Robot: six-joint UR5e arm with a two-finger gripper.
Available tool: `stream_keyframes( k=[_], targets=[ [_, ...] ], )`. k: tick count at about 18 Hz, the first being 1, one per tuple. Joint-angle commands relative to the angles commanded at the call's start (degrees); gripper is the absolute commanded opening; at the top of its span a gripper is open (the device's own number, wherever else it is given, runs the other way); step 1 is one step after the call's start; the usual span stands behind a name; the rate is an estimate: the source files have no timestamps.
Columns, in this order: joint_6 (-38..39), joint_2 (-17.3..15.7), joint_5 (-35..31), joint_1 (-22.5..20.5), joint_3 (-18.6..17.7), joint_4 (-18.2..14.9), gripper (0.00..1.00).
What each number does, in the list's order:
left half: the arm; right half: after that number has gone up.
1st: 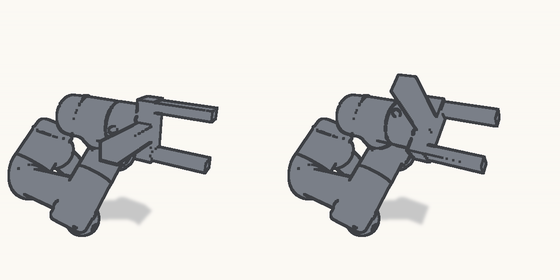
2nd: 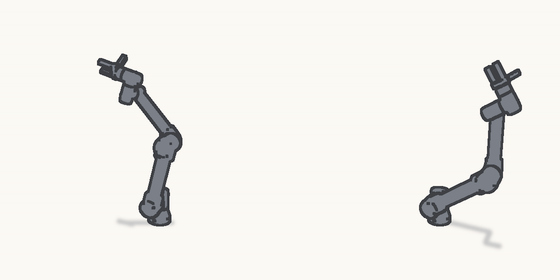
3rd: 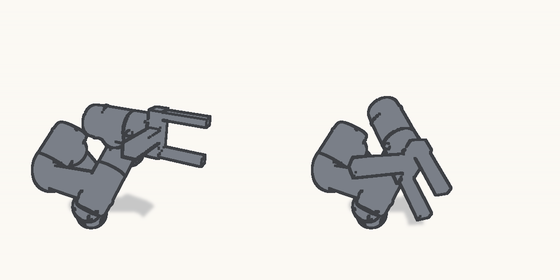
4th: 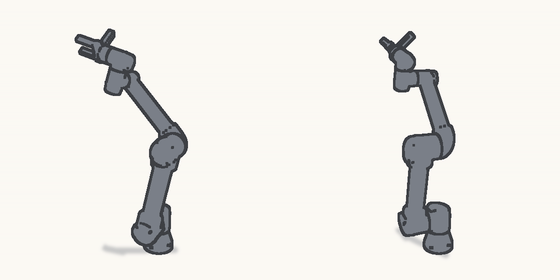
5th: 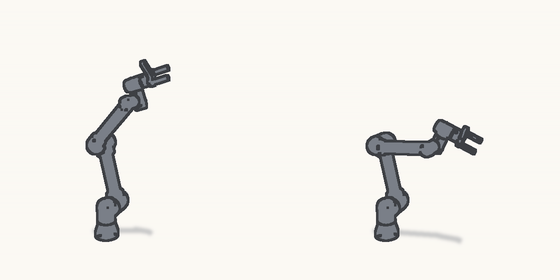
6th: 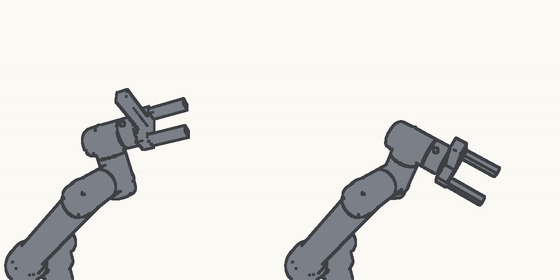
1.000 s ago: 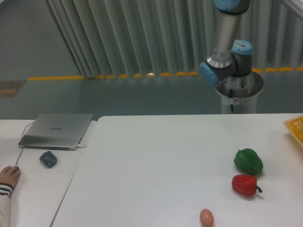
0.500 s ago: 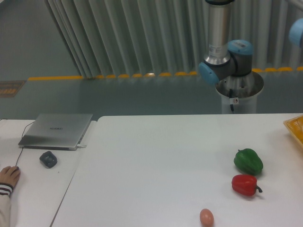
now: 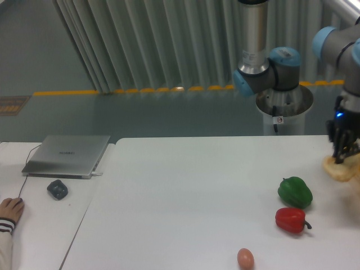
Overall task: Place the triangular bread on the table
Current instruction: 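Lower the gripper holding the triangular bread toward the table beside the green pepper, then open the gripper to release the triangular bread onto the table, then raise the open gripper up away from the bread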
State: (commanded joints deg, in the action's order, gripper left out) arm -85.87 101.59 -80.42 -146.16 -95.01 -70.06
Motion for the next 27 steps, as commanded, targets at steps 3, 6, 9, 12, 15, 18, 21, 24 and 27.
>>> stream_keyframes(
  k=[3, 6, 9, 12, 15, 18, 21, 24, 27],
  targets=[
    [0.09, 1.76, 0.00, 0.70, 0.00, 2.21, 0.29],
    [-0.17, 2.47, -0.87, 0.88, -0.09, 2.83, 1.00],
    [1.41, 1.94, -7.27, 2.02, -0.79, 1.95, 1.00],
    [1.41, 1.59, -8.70, 2.64, -0.18, 2.04, 1.00],
    [0.53, 1.33, -10.37, 2.20, 0.62, 1.68, 1.00],
    [-5.94, 1.59, -11.42, 2.20, 0.70, 1.16, 1.00],
    [-11.76, 2.03, -11.87, 1.85, 1.84, 0.98, 1.00],
    [-13.35, 3.78, -11.95, 0.44, 5.87, -0.95, 1.00],
    [-14.76, 6.07, -11.78, -0.70, 10.01, -2.09, 1.00]
  ],
)
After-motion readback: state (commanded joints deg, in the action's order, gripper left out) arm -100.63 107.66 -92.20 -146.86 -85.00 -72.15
